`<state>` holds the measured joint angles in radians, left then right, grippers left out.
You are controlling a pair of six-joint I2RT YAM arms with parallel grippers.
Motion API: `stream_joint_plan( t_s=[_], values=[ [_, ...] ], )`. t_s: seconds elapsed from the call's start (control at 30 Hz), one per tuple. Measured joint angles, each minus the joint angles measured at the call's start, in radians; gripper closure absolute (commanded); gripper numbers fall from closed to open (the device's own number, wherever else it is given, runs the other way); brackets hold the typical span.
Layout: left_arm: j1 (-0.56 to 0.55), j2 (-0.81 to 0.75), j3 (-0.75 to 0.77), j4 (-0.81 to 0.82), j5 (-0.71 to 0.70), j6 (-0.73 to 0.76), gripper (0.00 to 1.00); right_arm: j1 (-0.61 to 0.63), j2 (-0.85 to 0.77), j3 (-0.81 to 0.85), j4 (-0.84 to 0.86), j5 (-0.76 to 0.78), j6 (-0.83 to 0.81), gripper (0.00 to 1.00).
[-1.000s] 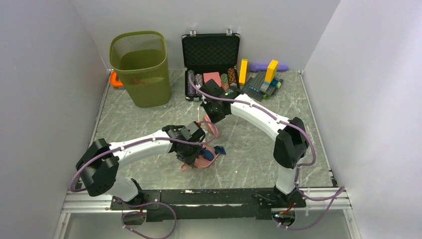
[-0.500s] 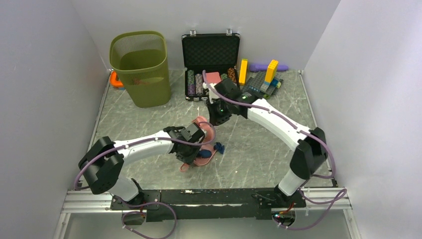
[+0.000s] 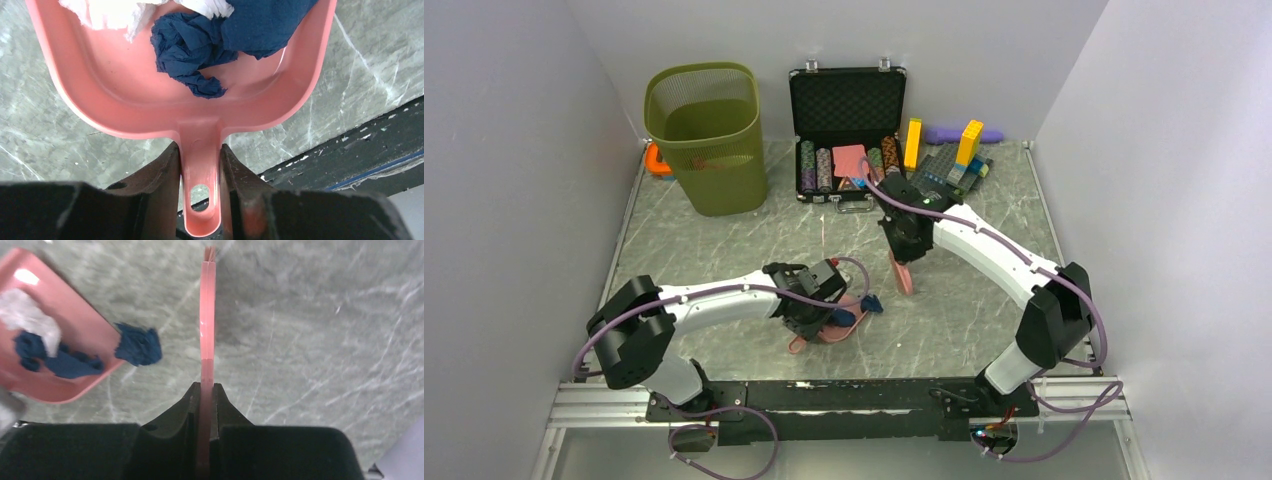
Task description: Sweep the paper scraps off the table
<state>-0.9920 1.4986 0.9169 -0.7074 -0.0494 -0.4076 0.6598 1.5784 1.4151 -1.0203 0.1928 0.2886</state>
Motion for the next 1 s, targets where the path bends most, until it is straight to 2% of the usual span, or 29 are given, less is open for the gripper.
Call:
stream_joint_plan(
  t_s=[0.27, 0.53, 0.63, 0.73, 1.0],
  values=[
    [-0.051, 0.012, 0.028, -0.043, 0.018, 0.007, 1.00, 0.051, -0.030, -0.098, 0.004, -0.012, 0.056, 1.00],
    [-0.067, 0.056, 0.061, -0.049, 0.018, 0.002, 1.00, 0.117, -0.084, -0.124, 0.117, -0.254, 0.078, 1.00],
    [-0.068, 0.055, 0.069, -0.046, 0.013, -0.003, 1.00, 0.114, -0.137, -0.131, 0.134, -0.301, 0.091, 1.00],
    [-0.068, 0.055, 0.070, -0.045, -0.002, -0.013, 1.00, 0.095, -0.201, -0.131, 0.138, -0.299, 0.111, 1.00],
    [-0.068, 0.040, 0.071, -0.045, -0.039, -0.033, 1.00, 0.008, -0.356, -0.132, 0.128, -0.153, 0.151, 1.00]
  ],
)
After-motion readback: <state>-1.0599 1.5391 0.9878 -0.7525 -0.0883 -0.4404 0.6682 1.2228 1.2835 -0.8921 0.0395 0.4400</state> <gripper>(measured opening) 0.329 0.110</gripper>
